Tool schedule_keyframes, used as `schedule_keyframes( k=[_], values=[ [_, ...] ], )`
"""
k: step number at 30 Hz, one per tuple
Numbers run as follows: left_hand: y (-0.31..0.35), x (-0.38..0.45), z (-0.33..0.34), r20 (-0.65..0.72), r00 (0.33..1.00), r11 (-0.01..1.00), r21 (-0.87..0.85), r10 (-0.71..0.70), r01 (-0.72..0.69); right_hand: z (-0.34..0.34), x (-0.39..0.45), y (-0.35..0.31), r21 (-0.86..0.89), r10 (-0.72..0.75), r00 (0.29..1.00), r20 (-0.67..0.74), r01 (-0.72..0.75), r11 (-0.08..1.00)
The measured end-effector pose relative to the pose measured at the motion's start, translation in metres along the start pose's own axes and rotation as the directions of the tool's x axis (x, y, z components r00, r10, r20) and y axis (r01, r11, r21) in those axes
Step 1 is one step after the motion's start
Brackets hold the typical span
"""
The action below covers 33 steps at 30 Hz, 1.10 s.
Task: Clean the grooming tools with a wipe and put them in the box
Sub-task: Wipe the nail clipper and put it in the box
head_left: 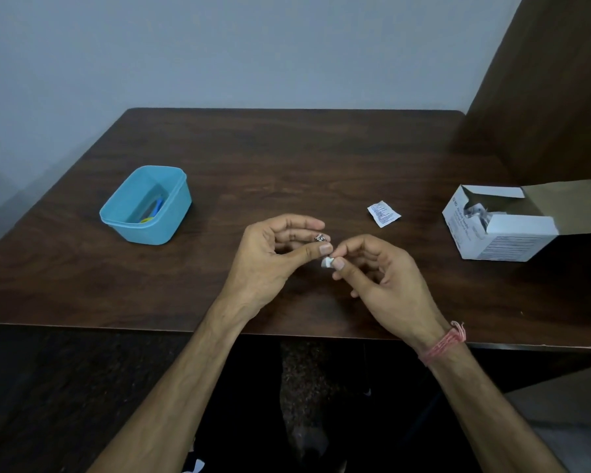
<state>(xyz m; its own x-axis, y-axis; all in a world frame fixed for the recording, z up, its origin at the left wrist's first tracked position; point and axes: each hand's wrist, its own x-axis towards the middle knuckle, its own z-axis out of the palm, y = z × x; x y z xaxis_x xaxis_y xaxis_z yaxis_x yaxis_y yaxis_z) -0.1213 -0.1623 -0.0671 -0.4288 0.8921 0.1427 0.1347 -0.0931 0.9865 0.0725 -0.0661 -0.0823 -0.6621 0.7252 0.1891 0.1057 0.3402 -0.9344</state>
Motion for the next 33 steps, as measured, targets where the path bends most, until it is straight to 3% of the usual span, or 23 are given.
schedule_keyframes(
  k=[6, 11, 22, 33],
  values=[
    [0.002, -0.002, 0.000, 0.078, 0.997, 0.999, -0.050, -0.015, 0.019, 0.003, -0.002, -0.001, -0.040, -0.033, 0.999, 0.024, 0.034, 0.999],
    [0.002, -0.001, -0.004, 0.167, 0.986, 0.999, 0.050, -0.006, -0.003, 0.002, -0.003, -0.004, -0.016, -0.016, 0.999, 0.032, 0.017, 1.000],
    [0.001, 0.000, -0.010, 0.102, 0.995, 0.992, -0.123, 0.003, 0.009, 0.005, -0.005, -0.009, 0.052, 0.019, 0.998, -0.065, -0.016, 0.999],
    [0.003, 0.000, -0.008, 0.182, 0.983, 0.997, -0.060, -0.029, 0.040, 0.007, -0.006, -0.010, 0.060, 0.029, 0.994, -0.103, -0.023, 0.998]
  ],
)
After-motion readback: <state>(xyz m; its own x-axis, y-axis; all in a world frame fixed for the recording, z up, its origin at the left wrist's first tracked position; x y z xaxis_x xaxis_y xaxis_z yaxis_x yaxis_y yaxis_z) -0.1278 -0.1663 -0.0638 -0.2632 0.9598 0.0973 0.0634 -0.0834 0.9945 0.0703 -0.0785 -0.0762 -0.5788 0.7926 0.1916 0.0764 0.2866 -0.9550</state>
